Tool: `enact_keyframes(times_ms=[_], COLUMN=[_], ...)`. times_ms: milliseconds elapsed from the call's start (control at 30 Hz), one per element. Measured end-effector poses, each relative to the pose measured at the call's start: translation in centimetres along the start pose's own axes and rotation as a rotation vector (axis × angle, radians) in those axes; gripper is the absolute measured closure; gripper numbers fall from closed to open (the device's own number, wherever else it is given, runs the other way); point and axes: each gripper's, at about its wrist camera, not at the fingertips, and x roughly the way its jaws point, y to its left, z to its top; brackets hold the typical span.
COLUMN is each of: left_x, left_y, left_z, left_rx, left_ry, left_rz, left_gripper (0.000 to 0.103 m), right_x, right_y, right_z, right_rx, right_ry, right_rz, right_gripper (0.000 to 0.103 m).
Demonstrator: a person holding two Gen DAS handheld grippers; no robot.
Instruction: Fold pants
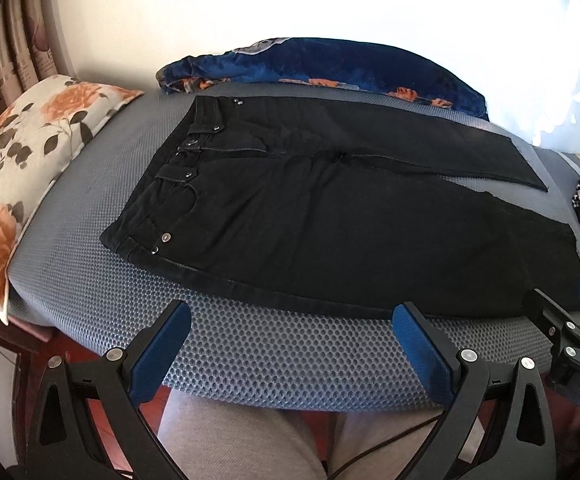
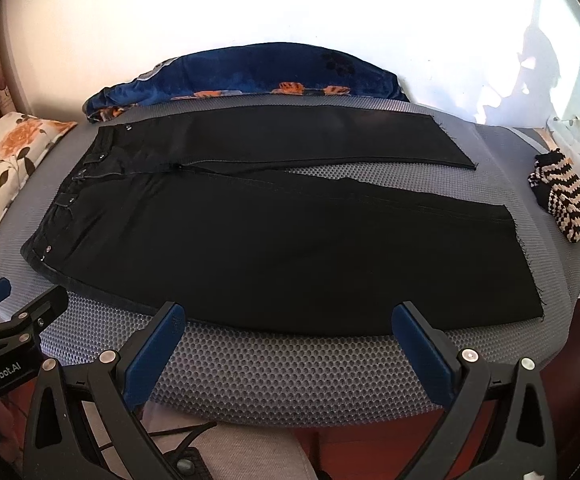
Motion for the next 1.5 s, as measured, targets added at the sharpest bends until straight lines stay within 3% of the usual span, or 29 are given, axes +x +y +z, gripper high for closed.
enact_keyframes(times_ms=[1500], left_x=[1.4], left_y=[0.5], left_z=[1.2], left_rx=[0.009], left_ry=[0.014], left_rz=[-0.008], left_gripper=[0.003], right_x=[1.4], right_y=[0.5], right_z=[0.8], right_rx=[-0.007], right_ry=[0.038], right_rz=[0.023], right_gripper=[0.0])
